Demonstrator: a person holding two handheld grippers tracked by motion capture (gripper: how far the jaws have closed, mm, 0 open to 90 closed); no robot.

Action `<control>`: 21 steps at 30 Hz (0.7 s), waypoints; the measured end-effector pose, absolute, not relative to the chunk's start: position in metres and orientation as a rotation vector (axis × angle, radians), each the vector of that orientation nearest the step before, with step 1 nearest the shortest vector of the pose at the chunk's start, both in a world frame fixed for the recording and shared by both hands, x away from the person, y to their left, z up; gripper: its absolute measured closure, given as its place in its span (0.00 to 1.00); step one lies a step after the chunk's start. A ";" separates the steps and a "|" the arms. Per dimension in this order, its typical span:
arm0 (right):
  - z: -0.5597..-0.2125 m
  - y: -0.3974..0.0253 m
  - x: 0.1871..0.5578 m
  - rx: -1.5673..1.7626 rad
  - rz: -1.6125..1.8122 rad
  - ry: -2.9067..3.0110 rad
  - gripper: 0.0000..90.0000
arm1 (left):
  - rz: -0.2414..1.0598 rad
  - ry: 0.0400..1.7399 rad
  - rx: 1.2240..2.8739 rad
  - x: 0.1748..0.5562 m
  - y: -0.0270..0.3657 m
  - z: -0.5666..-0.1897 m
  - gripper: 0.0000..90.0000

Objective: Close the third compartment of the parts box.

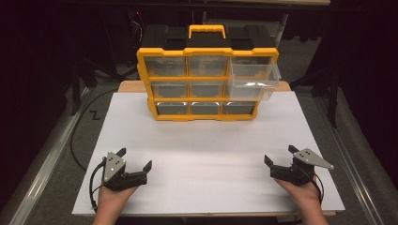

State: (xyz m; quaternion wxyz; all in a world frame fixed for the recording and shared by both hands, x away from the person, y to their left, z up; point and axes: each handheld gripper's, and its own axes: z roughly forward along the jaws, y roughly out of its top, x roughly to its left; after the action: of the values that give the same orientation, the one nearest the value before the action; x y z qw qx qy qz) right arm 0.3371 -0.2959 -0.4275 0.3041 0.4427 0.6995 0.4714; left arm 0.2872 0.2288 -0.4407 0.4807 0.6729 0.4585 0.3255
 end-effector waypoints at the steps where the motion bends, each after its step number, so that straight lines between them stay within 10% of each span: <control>1: -0.428 -0.297 0.337 1.178 1.248 1.845 0.01 | 0.795 1.123 1.631 0.288 0.230 -0.443 0.01; 21: -0.432 -0.294 0.341 1.174 1.206 1.844 0.01 | 0.773 1.099 1.654 0.291 0.227 -0.445 0.00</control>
State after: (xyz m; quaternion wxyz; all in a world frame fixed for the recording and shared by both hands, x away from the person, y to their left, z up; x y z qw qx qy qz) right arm 0.3409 -0.2945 -0.4319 0.3171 0.4461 0.7005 0.4580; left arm 0.2911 0.2266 -0.4450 0.4841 0.6793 0.4511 0.3173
